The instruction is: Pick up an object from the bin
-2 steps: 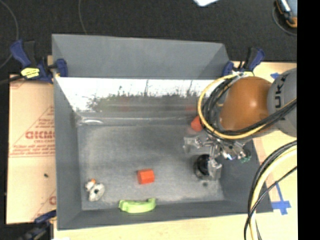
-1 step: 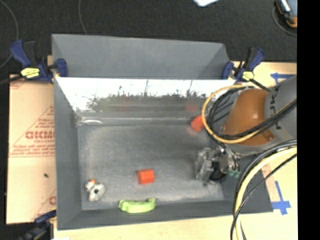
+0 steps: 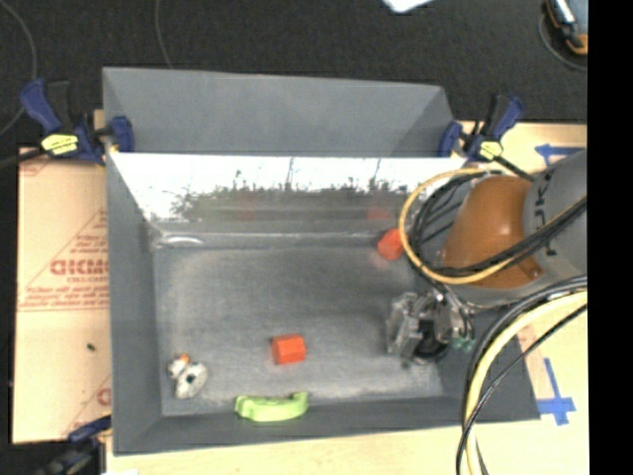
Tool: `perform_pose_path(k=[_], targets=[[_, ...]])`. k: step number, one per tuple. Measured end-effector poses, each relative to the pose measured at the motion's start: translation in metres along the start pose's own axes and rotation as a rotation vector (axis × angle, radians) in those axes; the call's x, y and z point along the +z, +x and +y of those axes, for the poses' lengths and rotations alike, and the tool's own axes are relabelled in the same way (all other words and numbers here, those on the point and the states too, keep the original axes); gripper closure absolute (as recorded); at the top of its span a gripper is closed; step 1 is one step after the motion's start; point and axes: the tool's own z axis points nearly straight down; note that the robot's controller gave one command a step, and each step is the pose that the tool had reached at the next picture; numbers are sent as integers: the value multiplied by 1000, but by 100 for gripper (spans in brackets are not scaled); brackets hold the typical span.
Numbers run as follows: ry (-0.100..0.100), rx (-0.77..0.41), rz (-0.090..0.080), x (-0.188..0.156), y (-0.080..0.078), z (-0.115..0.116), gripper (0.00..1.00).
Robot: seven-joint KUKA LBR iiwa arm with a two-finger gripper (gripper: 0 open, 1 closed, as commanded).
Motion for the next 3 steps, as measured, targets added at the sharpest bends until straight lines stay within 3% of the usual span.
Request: perform_pose_path(k=[1, 2, 3], targets=[[-1, 26, -12, -73, -20, 1, 100], [1, -3, -1, -89, 2, -3, 0], [1, -5, -1, -89, 2, -3, 0]])
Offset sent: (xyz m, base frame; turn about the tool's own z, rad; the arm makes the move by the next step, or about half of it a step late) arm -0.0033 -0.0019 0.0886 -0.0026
